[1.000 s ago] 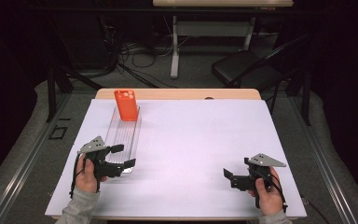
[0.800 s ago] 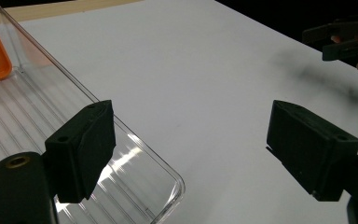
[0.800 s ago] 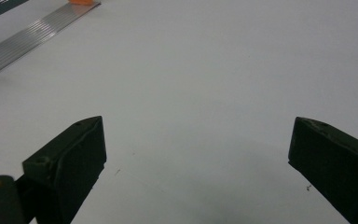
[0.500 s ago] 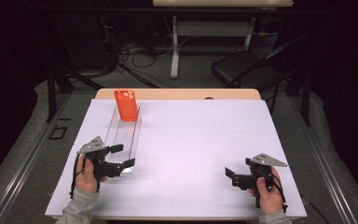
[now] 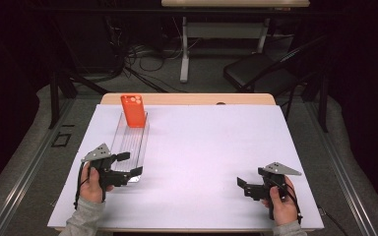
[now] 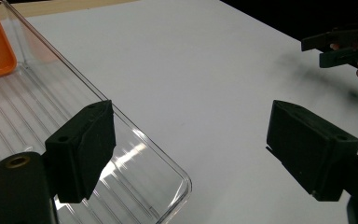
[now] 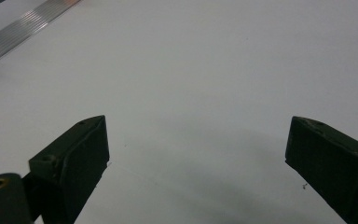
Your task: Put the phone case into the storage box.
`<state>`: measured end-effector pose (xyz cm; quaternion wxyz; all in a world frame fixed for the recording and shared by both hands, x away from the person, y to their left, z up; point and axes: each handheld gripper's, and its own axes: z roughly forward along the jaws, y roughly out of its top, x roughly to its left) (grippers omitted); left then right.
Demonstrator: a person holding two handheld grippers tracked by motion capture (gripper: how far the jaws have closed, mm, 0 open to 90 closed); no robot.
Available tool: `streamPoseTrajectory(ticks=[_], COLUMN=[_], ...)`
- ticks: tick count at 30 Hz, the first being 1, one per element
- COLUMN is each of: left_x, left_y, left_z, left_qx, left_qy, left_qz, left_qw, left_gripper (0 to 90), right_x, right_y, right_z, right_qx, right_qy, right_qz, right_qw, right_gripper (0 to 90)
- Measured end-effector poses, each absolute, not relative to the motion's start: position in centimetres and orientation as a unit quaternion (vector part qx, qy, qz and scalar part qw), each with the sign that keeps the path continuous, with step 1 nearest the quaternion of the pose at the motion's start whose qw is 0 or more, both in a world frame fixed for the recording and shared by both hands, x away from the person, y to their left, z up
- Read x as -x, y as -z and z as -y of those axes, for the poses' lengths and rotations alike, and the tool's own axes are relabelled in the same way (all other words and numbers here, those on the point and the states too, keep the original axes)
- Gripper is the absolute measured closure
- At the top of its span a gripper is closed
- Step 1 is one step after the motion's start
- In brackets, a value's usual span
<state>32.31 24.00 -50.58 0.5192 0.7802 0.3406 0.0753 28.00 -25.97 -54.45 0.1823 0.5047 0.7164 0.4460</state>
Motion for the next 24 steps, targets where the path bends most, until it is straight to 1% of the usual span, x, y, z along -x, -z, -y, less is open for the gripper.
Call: streamPoseTrajectory(ticks=[24], left_x=[-32.27], left_y=[50.56], left_z=[-24.17], left_qx=[-0.779], left_qy=[-0.078], left_qz=[-0.342], left_qw=[0.519], left_gripper=[16.0], right_x=[-27.98], right_y=[54.95], right_z=[25.08], right_qx=[-0.491], right_qy=[-0.440], right_qz=[-0.731], right_qw=[0.176], right_gripper=[6.6])
